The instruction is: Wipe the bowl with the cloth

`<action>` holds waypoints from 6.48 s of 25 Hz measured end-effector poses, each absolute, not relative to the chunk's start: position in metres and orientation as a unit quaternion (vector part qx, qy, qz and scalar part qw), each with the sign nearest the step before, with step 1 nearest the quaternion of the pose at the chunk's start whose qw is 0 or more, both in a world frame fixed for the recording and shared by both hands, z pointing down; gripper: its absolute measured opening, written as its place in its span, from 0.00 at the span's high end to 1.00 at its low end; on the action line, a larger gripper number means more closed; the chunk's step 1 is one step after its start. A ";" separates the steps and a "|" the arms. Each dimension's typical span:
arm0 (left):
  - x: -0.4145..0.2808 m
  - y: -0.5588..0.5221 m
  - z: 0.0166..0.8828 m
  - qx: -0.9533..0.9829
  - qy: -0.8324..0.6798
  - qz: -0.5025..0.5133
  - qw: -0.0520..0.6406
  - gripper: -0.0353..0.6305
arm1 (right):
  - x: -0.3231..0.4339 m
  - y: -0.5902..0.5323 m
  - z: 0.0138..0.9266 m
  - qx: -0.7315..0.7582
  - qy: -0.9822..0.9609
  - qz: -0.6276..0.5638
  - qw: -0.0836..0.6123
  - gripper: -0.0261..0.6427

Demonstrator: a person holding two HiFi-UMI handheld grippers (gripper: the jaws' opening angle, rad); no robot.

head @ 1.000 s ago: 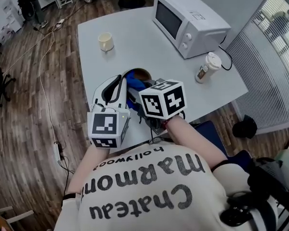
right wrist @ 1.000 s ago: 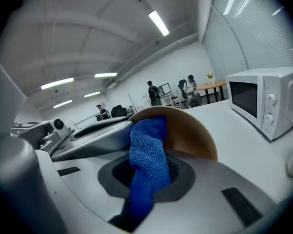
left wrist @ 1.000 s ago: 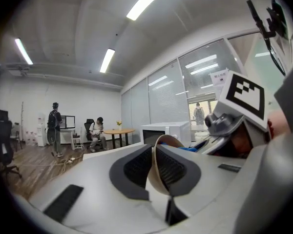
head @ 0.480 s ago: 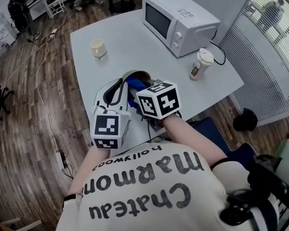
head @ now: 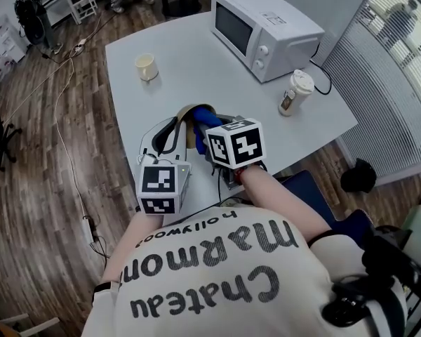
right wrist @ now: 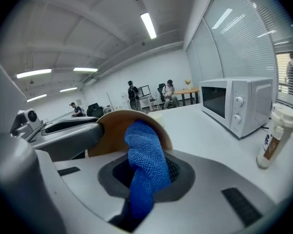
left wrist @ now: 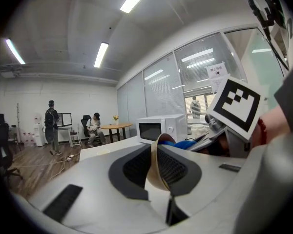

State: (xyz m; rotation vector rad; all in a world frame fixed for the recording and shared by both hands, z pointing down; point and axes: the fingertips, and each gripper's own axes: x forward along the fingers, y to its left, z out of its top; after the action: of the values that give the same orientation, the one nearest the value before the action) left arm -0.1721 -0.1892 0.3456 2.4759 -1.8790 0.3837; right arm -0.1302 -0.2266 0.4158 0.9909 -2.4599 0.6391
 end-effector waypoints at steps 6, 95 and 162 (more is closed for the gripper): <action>-0.185 -0.185 0.351 0.780 -0.615 0.114 0.016 0.89 | -0.124 -0.223 0.421 0.365 -0.877 0.236 0.204 0.89; -0.172 -0.173 0.371 0.816 -0.566 0.024 0.117 0.90 | -0.164 -0.186 0.423 0.221 -0.887 0.394 0.097 0.89; -0.200 -0.171 0.351 0.799 -0.581 -0.064 0.139 0.91 | -0.180 -0.162 0.406 0.156 -0.900 0.392 0.108 0.89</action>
State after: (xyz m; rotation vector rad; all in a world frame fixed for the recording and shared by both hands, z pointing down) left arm -0.2004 -0.1707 0.3510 2.3094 -1.6801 -0.1855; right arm -0.1805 -0.1621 0.4063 0.4596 -2.6490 1.1519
